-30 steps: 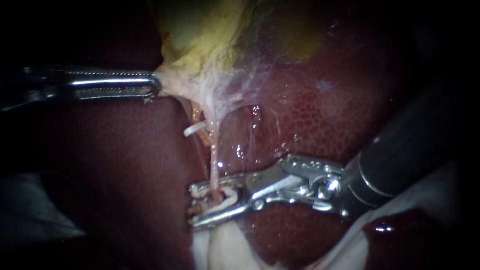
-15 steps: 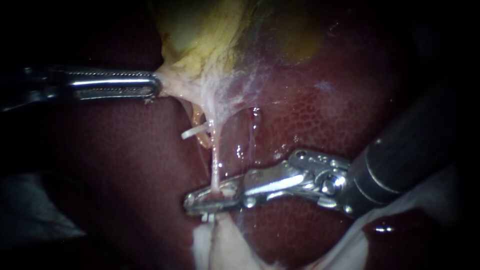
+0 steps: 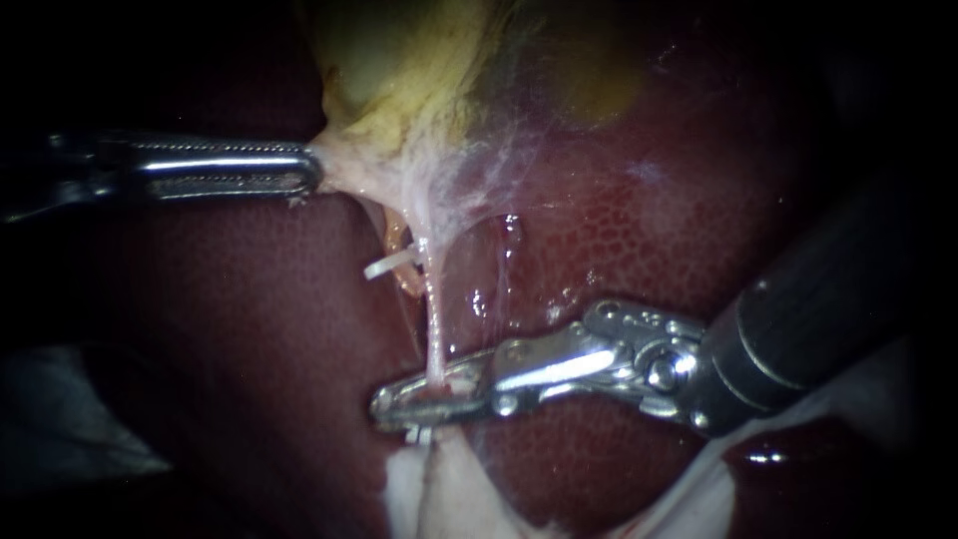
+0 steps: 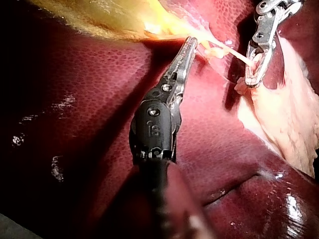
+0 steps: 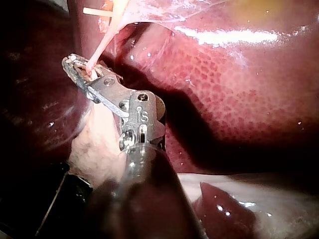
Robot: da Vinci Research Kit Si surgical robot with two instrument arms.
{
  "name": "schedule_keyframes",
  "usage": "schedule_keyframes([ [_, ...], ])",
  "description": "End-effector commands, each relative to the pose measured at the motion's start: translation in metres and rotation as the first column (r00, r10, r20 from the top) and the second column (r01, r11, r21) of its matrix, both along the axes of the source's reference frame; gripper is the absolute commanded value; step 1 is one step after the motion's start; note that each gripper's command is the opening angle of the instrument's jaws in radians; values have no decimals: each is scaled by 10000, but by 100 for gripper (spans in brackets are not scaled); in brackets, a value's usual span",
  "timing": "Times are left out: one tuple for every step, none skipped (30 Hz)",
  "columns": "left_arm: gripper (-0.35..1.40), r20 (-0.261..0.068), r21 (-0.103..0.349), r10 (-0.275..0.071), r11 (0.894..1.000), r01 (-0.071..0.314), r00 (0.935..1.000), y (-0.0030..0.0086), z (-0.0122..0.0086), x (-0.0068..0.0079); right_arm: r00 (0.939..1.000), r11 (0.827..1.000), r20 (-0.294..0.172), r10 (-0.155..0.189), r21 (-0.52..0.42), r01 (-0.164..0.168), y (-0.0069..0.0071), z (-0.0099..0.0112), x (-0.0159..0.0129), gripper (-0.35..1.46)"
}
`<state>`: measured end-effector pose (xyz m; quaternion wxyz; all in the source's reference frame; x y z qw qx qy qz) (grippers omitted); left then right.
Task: Clipping first clip right tube
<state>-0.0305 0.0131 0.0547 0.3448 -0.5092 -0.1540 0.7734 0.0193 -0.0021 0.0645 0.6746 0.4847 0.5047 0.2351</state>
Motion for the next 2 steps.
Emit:
schedule_keyframes([
  [-35,-2,3,-1,10000,1,10000,0,0,0,10000,10000,-2,0,-6,0,0,0,0,-35],
  [-35,-2,3,-1,10000,1,10000,0,0,0,10000,10000,-2,0,-8,0,0,1,0,-35],
])
